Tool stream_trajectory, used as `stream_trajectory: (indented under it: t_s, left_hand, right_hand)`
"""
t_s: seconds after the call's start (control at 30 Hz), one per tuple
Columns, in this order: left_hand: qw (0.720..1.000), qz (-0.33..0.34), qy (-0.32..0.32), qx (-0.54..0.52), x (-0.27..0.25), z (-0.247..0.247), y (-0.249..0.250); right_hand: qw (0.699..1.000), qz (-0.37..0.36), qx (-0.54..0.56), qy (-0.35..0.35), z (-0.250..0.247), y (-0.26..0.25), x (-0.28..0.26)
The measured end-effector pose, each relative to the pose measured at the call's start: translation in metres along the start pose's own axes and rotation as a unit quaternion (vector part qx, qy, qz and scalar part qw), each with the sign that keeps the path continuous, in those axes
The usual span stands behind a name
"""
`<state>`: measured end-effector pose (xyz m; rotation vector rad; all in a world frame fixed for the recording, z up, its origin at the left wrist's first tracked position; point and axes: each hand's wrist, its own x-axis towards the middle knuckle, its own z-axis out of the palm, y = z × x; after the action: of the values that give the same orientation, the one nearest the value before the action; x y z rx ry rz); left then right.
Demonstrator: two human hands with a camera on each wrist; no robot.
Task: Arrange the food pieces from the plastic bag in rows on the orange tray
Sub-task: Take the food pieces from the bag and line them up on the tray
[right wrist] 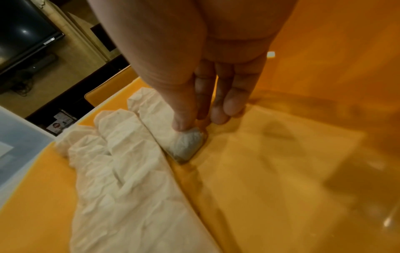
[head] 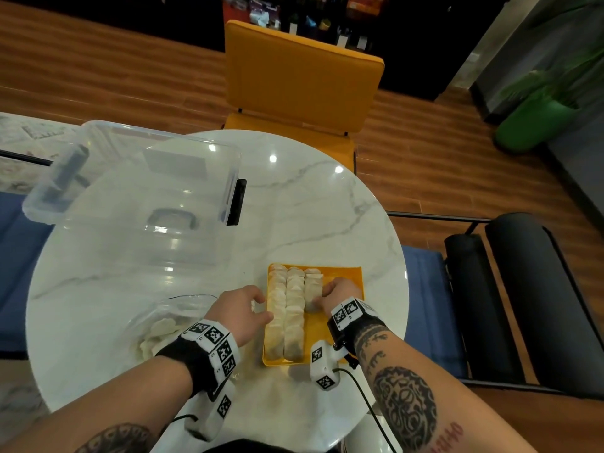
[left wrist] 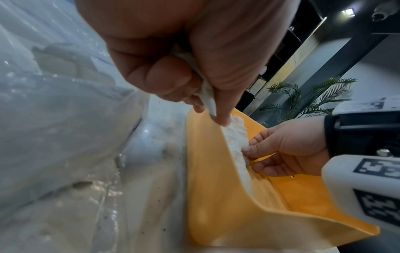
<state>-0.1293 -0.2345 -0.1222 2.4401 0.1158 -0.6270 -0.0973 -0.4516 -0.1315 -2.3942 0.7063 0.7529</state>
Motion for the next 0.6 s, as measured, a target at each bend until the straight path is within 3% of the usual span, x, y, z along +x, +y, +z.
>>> stream_trajectory:
  t_s: [0.13, 0.23, 0.33, 0.4, 0.6]
  left_hand:
    - [0.999, -0.002, 0.006, -0.032, 0.000, -0.002, -0.004]
    - [0.997, 0.005, 0.029, -0.075, -0.002, -0.005, -0.001]
    - [0.993, 0.015, 0.041, -0.112, -0.004, -0.008, 0.009]
    - [0.987, 0.018, 0.031, -0.155, -0.005, -0.008, 0.018]
    - [0.959, 0.023, 0.008, -0.284, -0.021, -0.011, 0.041]
  right_hand:
    - [1.000, -0.012, 0.017, 0.021, -0.008, 0.000, -0.011]
    - [0.997, -0.070, 0.035, 0.021, -0.007, -0.004, -0.032]
    - [0.981, -0.181, 0.060, -0.041, 0.004, -0.011, -0.062]
    - [0.967, -0.218, 0.108, -0.077, 0.014, -0.017, -0.082]
    - [0.952, -0.200, 0.233, -0.014, 0.025, -0.018, -0.107]
